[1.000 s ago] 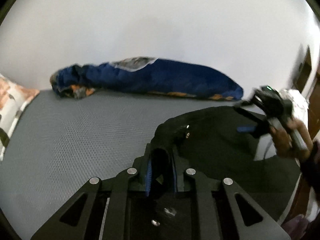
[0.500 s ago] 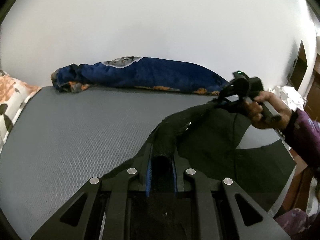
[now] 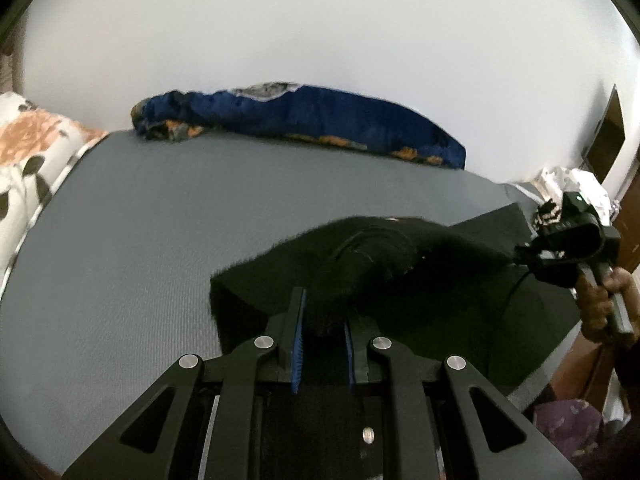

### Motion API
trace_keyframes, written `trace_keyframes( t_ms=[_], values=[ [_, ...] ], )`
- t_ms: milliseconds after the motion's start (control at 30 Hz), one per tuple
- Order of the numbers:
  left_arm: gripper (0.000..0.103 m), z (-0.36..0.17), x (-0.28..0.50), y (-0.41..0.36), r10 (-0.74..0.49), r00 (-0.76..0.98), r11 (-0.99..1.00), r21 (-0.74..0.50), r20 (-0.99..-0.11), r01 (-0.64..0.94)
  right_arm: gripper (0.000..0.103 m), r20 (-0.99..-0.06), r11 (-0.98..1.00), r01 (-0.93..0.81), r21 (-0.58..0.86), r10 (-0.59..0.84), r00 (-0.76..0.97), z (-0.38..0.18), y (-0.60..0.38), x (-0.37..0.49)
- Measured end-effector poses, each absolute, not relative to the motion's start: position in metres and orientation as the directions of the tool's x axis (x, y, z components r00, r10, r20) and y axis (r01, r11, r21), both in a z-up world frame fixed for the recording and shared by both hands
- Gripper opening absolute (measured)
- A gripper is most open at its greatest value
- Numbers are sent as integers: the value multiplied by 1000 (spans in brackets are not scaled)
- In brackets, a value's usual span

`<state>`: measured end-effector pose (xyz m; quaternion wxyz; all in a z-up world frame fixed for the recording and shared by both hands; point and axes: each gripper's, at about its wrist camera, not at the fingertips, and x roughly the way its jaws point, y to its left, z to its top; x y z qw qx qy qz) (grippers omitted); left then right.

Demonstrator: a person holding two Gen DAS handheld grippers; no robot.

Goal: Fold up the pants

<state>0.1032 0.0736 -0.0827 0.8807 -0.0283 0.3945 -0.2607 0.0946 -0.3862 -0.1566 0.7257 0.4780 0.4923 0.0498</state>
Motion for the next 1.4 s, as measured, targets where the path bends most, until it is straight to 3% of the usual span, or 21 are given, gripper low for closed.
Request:
trace_keyframes(
  t_ms=[233, 500, 567, 633, 667, 733, 867, 933, 1033, 1100, 1233, 1333, 1400],
  values=[
    [19, -115, 60, 84, -427, 527, 887, -228, -735, 402, 7, -678, 516, 440, 735, 557, 480, -190, -369, 34],
    [22, -158, 30, 81, -279, 465, 916, -87, -840, 392, 6, -672, 473, 480, 739, 576, 466, -228, -372, -1],
    [27, -149, 23, 86, -263, 481, 926, -79, -836, 369, 9, -640, 445, 464, 766, 596, 485, -230, -374, -4],
    [49, -137, 19, 87, -226, 512, 938, -43, -829, 343, 12, -566, 388, 416, 822, 629, 532, -232, -378, -4],
    [50, -126, 16, 87, -221, 536, 941, -34, -815, 337, 14, -539, 359, 408, 840, 638, 549, -235, -381, -5],
    [50, -110, 12, 80, -242, 562, 935, -36, -790, 352, 32, -418, 210, 382, 900, 662, 622, -244, -394, -10],
    [52, -75, 9, 32, -293, 621, 892, 26, -727, 451, 43, -282, 16, 337, 941, 585, 760, -256, -433, -21],
    [77, -62, 10, -3, -403, 593, 839, -23, -697, 544, 50, -254, -10, 311, 950, 554, 793, -255, -449, -21],
    [77, -51, 10, -57, -593, 494, 722, -149, -636, 675, 53, -227, -18, 276, 961, 522, 822, -252, -472, -15],
    [77, -49, 7, -97, -646, 449, 657, -151, -617, 739, 55, -224, -17, 268, 963, 502, 835, -249, -484, -14],
    [77, -63, 4, -167, -675, 382, 562, -104, -632, 821, 62, -208, 59, 206, 977, 480, 852, -230, -508, -9],
    [77, -77, 2, -210, -687, 307, 486, -102, -658, 868, 64, -140, 107, 98, 989, 527, 839, -212, -516, 1],
    [77, -90, -8, -233, -660, 315, 462, -39, -682, 886, 65, -140, 158, 62, 986, 548, 825, -202, -516, 3]
  ],
)
